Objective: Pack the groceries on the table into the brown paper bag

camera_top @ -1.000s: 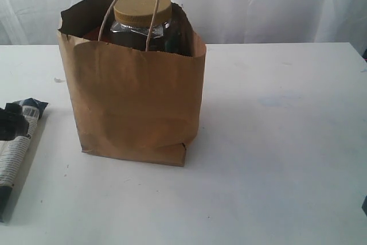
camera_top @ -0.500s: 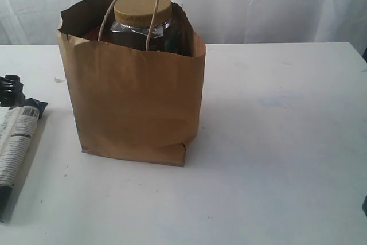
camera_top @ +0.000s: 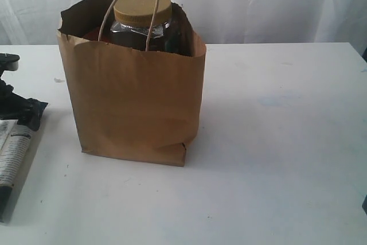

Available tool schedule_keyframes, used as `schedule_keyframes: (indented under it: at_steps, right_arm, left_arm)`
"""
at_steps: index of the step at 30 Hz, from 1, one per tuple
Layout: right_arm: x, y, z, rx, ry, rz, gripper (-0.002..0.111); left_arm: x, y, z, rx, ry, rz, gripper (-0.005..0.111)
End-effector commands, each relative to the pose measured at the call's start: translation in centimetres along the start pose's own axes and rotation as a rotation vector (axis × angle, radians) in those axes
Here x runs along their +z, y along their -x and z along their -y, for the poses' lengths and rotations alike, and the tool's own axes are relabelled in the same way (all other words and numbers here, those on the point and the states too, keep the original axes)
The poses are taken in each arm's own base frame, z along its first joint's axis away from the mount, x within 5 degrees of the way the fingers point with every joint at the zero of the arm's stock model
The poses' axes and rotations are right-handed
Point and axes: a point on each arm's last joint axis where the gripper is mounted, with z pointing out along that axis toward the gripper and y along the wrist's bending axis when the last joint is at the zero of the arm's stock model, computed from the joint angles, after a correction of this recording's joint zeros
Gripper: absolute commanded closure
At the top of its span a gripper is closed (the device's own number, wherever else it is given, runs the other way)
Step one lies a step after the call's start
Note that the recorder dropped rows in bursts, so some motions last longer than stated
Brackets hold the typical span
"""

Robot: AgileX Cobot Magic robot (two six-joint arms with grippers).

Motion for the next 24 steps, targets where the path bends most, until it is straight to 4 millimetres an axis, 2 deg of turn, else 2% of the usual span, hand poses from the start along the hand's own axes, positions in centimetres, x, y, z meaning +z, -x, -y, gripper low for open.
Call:
schedule_keyframes:
  at_steps: [1,12,15,18,20,21,24]
  right_arm:
    - [0.0,-0.1,0.0,0.009,0.000,0.000,0.108]
    - [0.0,-0.1,0.0,0.006,0.000,0.000,0.108]
    - [0.0,-0.1,0.0,0.006,0.000,0.000,0.108]
    - [0.0,-0.1,0.0,0.006,0.000,0.000,0.108]
    - [0.0,-0.1,0.0,0.006,0.000,0.000,0.108]
    - [0.0,-0.1,0.0,0.006,0.000,0.000,0.108]
    - [0.0,-0.1,0.0,0.006,0.000,0.000,0.108]
  left_arm:
    - [1.2,-0.1,0.0,-0.001,-0.006,-0.018,0.002]
    - [1.9,-0.3,-0.1,0.011,-0.003,-0.046,0.002]
    - [1.9,-0.4,-0.1,0.011,-0.003,-0.049,0.011]
    - [1.9,-0.6,0.0,0.011,-0.008,-0.069,0.043]
    - [1.9,-0.8,0.0,0.042,-0.016,-0.101,0.078]
    - [1.8,-1.1,0.1,0.096,-0.023,-0.127,0.106]
    - [1.5,-1.2,0.1,0.105,-0.032,-0.150,0.106]
